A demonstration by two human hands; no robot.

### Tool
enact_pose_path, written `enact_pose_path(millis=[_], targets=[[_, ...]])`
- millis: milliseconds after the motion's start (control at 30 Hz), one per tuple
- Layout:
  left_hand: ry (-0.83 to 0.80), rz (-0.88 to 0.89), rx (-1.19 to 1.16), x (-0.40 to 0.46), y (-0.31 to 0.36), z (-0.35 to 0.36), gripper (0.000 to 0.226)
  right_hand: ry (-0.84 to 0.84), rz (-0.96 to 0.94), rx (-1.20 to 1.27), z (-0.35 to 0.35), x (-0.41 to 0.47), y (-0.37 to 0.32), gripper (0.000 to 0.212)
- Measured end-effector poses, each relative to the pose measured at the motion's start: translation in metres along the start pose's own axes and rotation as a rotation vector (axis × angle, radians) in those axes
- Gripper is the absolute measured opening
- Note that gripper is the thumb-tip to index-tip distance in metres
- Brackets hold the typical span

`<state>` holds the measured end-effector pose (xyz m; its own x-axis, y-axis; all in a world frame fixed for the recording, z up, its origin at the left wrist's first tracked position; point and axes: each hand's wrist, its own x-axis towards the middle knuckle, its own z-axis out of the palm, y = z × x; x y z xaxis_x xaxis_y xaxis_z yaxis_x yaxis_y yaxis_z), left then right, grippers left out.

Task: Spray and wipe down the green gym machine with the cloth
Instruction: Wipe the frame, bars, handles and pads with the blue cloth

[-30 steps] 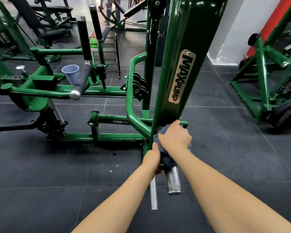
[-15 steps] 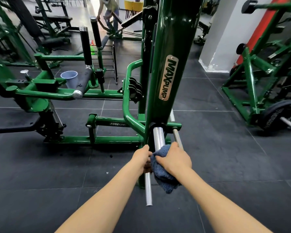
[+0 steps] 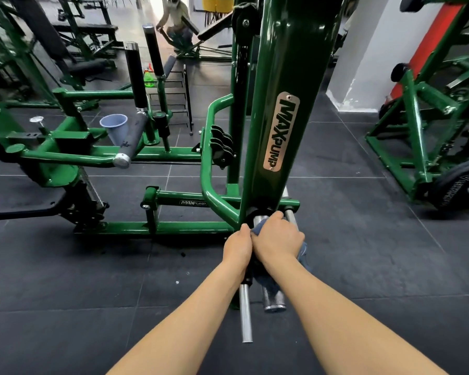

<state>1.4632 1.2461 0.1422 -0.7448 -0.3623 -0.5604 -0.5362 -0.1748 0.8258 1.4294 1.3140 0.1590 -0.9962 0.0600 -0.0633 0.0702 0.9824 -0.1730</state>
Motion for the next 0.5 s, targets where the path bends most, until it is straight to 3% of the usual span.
enact_pose_path(millis=[167, 400, 500], targets=[[-0.04, -0.055, -0.124, 0.009, 0.002, -0.001, 0.028, -0.008, 0.05, -0.004, -0.001, 0.027, -0.014, 0.096], [-0.133, -0.028, 0.01, 0.005, -0.004, -0.013, 0.03, -0.021, 0.062, 0.055, 0.0, 0.041, -0.009, 0.08], [-0.191, -0.106, 0.034, -0.005, -0.014, -0.019, 0.032, -0.054, 0.036, 0.038, -0.008, 0.027, -0.002, 0.092]])
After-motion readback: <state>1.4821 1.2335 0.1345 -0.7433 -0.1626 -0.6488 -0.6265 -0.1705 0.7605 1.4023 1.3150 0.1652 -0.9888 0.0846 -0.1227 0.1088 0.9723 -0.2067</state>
